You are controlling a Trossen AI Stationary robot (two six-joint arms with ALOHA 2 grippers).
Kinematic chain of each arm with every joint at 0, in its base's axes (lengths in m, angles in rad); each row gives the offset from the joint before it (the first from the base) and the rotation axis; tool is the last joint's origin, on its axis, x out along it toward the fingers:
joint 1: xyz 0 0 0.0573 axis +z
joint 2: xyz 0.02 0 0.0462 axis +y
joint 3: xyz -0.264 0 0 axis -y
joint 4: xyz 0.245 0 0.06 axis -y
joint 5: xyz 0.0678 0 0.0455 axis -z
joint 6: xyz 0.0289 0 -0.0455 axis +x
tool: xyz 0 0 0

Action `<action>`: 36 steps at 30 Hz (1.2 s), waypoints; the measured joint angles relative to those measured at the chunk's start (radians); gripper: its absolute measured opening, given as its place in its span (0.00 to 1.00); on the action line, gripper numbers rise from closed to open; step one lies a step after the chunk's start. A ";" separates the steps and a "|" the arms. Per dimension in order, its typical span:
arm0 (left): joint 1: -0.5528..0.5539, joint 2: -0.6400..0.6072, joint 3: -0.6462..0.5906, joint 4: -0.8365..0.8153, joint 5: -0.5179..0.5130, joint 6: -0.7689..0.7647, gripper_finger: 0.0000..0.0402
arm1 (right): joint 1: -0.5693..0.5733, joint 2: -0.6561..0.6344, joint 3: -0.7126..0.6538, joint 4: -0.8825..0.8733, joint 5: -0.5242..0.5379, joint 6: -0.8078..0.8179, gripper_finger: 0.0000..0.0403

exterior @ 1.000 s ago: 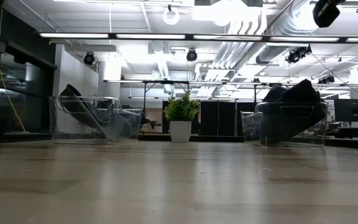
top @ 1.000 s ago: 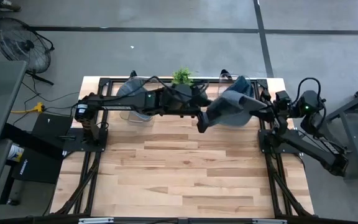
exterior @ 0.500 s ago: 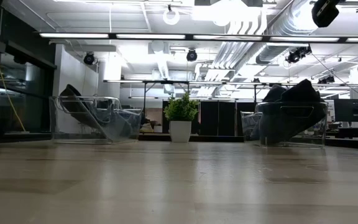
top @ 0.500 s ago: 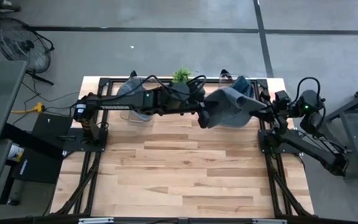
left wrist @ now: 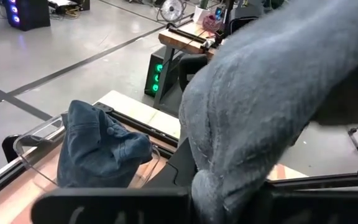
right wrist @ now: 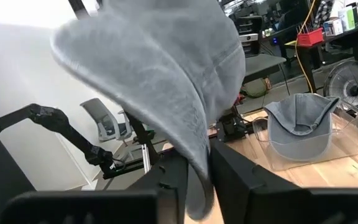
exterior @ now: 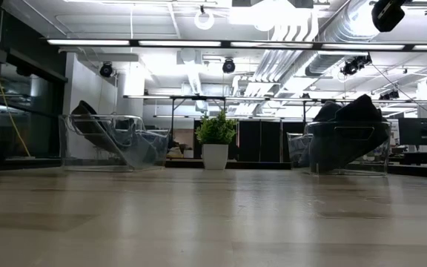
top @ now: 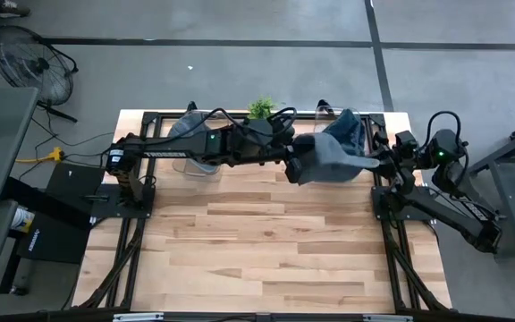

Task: Pick & Place hat
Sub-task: Put the gray cap into the left transparent bin

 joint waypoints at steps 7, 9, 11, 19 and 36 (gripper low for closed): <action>0.000 0.000 0.000 -0.048 -0.043 -0.008 0.00 | 0.000 0.000 0.000 0.009 -0.011 -0.003 0.34; 0.000 -0.001 0.000 -0.075 -0.069 -0.012 0.00 | 0.000 0.000 0.000 0.016 -0.011 -0.003 0.40; 0.000 -0.020 -0.001 -0.130 -0.093 -0.026 0.00 | 0.000 0.000 0.000 0.025 -0.011 -0.003 0.45; 0.005 -0.098 0.000 -0.323 -0.232 -0.150 0.00 | -0.001 0.000 0.000 0.038 0.006 -0.014 0.53; 0.191 -0.222 -0.001 -0.794 -0.072 -0.636 0.00 | -0.001 0.000 0.000 -0.001 0.071 -0.012 0.53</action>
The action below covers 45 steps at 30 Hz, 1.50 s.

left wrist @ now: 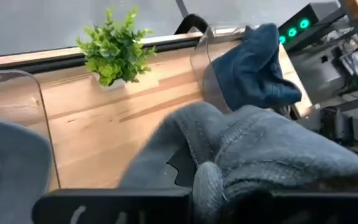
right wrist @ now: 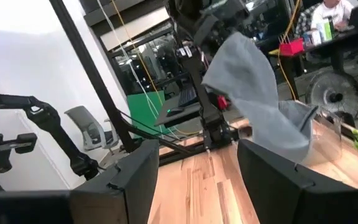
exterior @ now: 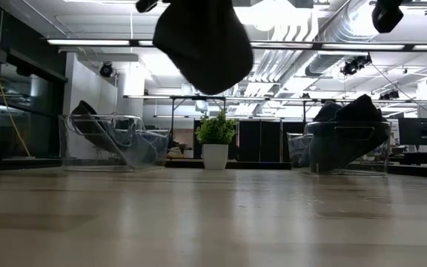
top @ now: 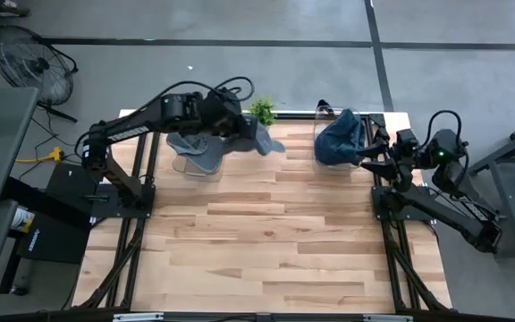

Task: Pick & Place hat
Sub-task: Put the gray cap into the left transparent bin

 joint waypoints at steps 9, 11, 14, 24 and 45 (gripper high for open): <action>0.108 -0.004 0.001 -0.130 0.094 -0.102 0.00 | 0.000 0.041 0.000 -0.097 0.054 -0.010 0.53; 0.138 -0.004 0.001 -0.167 0.112 -0.115 0.00 | 0.000 0.057 0.000 -0.097 0.054 -0.011 0.53; 0.170 -0.004 0.001 -0.213 0.139 -0.141 0.00 | 0.000 0.076 0.000 -0.097 0.052 -0.028 0.53; 0.282 -0.012 0.002 -0.342 0.249 -0.222 0.00 | 0.001 0.105 0.000 -0.097 0.043 -0.056 0.53; 0.531 -0.119 0.002 -0.414 0.524 -0.039 0.00 | 0.001 0.105 0.000 -0.115 0.033 -0.101 0.53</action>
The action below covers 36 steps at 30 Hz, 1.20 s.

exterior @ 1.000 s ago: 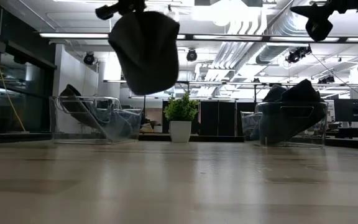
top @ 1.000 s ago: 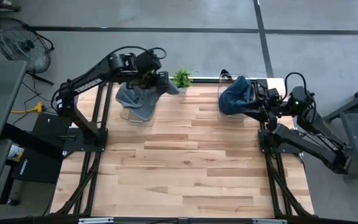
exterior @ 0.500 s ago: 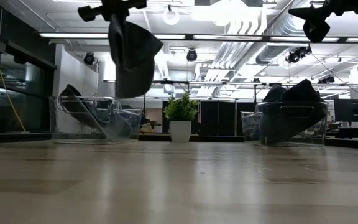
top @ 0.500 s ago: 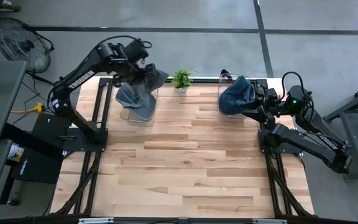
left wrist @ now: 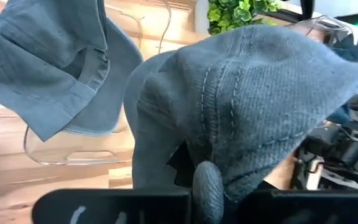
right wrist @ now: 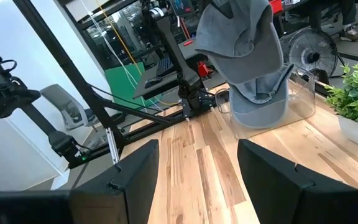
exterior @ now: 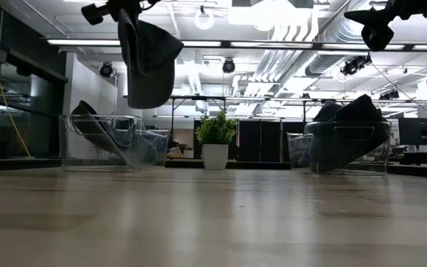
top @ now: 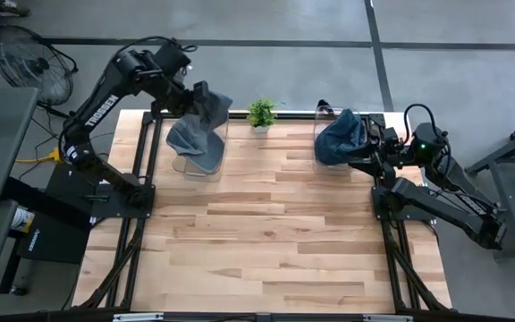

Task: Pick & Place hat
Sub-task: Put the gray cap into the left transparent bin

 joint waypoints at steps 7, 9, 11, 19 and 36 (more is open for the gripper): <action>0.080 0.000 -0.001 -0.024 0.104 0.052 0.00 | 0.000 0.000 0.000 -0.001 0.000 -0.001 0.53; 0.095 0.000 -0.006 -0.023 0.145 0.066 0.00 | 0.000 0.000 0.000 -0.009 0.000 -0.011 0.53; 0.108 -0.008 -0.019 -0.021 0.166 0.070 0.00 | 0.000 0.000 0.000 -0.022 0.000 -0.016 0.53; 0.144 -0.085 -0.177 0.037 0.212 0.117 0.00 | 0.000 0.000 0.000 -0.029 0.003 -0.019 0.53; 0.143 -0.250 -0.652 0.395 0.287 0.092 0.00 | 0.000 0.000 0.000 -0.067 0.010 -0.016 0.53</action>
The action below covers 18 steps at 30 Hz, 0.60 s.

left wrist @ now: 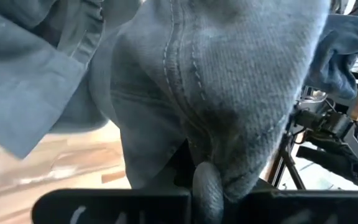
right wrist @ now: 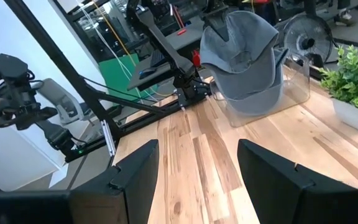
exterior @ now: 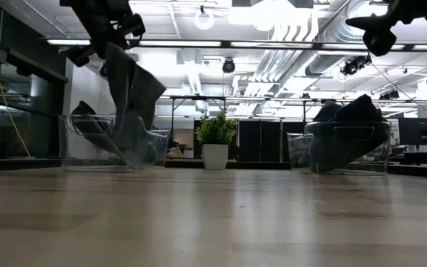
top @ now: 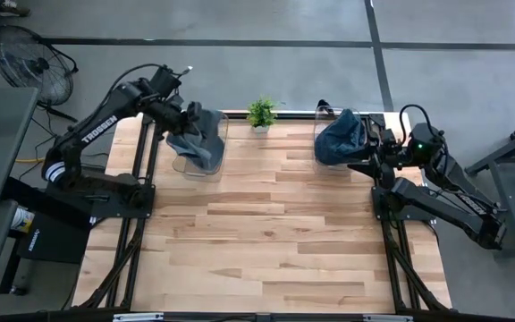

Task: Pick & Place hat
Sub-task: Put the gray cap into the left transparent bin

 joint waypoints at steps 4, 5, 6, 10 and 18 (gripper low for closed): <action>0.001 -0.020 -0.078 0.095 0.027 0.000 0.00 | 0.000 0.000 0.000 -0.010 0.015 0.000 0.53; 0.001 -0.020 -0.093 0.114 0.032 0.000 0.00 | 0.000 0.000 0.000 -0.010 0.018 0.000 0.53; 0.001 -0.020 -0.108 0.132 0.040 0.000 0.00 | 0.000 0.000 0.000 -0.010 0.019 0.000 0.53; 0.002 -0.020 -0.162 0.196 0.061 0.018 0.00 | 0.000 0.000 0.000 -0.022 0.024 0.000 0.53; 0.040 -0.020 -0.246 0.202 -0.033 0.072 0.00 | 0.000 0.000 0.000 -0.048 0.053 0.007 0.53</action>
